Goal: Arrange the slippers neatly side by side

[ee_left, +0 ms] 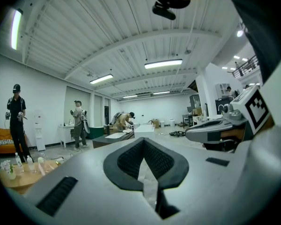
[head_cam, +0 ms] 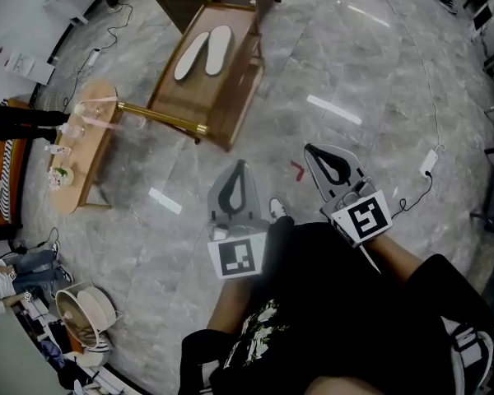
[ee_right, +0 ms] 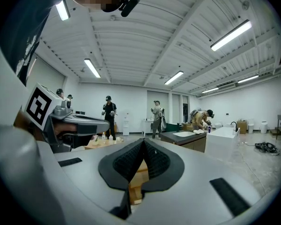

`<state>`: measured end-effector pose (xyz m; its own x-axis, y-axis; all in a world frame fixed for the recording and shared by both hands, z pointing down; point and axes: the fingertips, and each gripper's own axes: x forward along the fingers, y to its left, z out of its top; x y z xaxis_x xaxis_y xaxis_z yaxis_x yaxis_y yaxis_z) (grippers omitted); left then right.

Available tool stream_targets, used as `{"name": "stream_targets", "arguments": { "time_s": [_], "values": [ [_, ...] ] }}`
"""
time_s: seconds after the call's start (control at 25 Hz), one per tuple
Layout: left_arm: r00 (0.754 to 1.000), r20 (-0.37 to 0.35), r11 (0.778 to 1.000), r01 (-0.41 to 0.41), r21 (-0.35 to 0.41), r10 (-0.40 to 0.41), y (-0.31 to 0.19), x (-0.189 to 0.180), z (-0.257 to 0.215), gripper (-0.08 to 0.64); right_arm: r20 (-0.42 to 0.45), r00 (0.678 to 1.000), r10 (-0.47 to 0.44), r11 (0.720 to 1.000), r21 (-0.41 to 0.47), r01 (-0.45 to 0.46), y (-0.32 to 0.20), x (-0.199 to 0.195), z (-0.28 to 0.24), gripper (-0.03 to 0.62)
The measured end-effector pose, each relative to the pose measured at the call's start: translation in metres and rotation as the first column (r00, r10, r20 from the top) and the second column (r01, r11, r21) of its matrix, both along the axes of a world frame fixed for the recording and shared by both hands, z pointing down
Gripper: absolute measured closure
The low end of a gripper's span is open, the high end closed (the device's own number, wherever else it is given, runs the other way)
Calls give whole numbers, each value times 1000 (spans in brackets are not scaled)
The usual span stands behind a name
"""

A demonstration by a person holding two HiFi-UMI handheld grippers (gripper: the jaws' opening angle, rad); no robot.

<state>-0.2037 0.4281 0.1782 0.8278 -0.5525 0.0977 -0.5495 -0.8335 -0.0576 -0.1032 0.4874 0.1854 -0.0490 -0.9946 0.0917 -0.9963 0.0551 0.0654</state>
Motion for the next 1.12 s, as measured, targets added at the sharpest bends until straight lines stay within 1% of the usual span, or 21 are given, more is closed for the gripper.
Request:
{"name": "stream_targets", "arguments": {
  "time_s": [0.4, 0.52, 0.72, 0.96, 1.12],
  "values": [
    [999, -39, 999, -38, -9, 37, -46, -4, 6, 561, -23, 999, 36, 999, -4, -36, -39, -8, 1, 594],
    [998, -43, 999, -48, -21, 47, -55, -5, 15, 561, -24, 999, 45, 999, -14, -45, -46, -12, 4, 595],
    [997, -66, 998, -50, -31, 48, -58, -3, 16, 561, -31, 999, 37, 999, -35, -38, -48, -17, 8, 595],
    [998, -47, 999, -43, -32, 41, -66, -13, 18, 561, -31, 999, 34, 999, -26, -35, -57, -21, 4, 595],
    [998, -54, 999, -33, -27, 32, -70, -18, 23, 561, -14, 999, 41, 998, -48, -42, -55, -27, 12, 595]
  ]
}}
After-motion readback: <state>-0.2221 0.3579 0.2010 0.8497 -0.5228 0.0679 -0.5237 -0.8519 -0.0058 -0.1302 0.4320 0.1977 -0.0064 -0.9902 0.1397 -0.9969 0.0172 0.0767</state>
